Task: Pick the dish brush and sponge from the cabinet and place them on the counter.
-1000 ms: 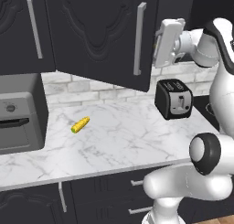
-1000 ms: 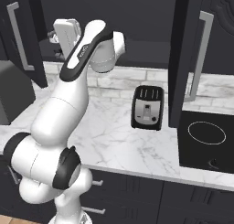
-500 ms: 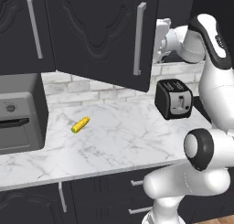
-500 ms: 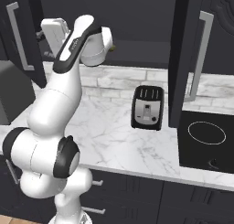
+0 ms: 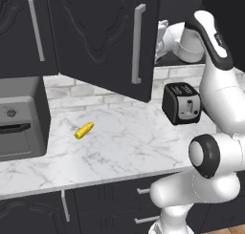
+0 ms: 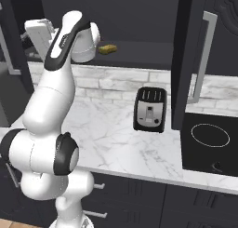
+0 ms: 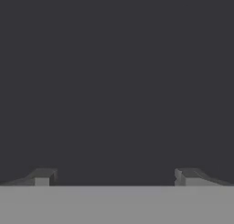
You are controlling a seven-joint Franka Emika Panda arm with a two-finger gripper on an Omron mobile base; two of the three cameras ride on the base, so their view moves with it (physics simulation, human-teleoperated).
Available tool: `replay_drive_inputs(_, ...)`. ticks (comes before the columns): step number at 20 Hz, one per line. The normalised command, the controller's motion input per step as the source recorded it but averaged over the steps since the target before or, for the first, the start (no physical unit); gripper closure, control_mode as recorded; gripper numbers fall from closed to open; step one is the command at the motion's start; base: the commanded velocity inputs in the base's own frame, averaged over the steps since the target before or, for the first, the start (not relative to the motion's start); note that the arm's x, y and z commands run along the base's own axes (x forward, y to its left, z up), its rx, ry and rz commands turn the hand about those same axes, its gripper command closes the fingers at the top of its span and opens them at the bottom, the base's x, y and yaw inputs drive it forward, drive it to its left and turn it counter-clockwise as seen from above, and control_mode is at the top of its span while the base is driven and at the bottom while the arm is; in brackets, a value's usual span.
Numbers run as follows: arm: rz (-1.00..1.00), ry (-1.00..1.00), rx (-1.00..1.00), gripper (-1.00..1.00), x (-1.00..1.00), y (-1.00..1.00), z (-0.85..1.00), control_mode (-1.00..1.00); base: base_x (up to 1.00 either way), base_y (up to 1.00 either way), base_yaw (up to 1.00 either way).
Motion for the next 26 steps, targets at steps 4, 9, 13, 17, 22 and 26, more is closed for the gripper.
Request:
replay_drive_inputs(4, 0.13, -0.14, -0.02, -1.0, -0.48, 0.6, 0.0, -1.0, 0.0, 0.0, 0.0)
replay_drive_inputs(9, 0.09, -0.22, -0.01, -1.0, -0.52, 0.49, 0.0, -1.0, 0.0, 0.0, 0.0)
replay_drive_inputs(13, 0.1, -0.27, 0.02, -1.0, -0.51, 0.49, -0.24, -1.0, 0.0, 0.0, 0.0)
replay_drive_inputs(17, 0.11, -0.29, 0.03, -1.0, -0.4, 0.55, -0.28, -1.0, 0.0, 0.0, 0.0)
replay_drive_inputs(22, 0.09, -0.32, 0.0, -1.0, -0.44, 0.5, -0.16, -1.0, 0.0, 0.0, 0.0)
replay_drive_inputs(26, 0.1, -0.37, 0.0, -1.0, -0.4, 0.61, -0.09, -1.0, 0.0, 0.0, 0.0)
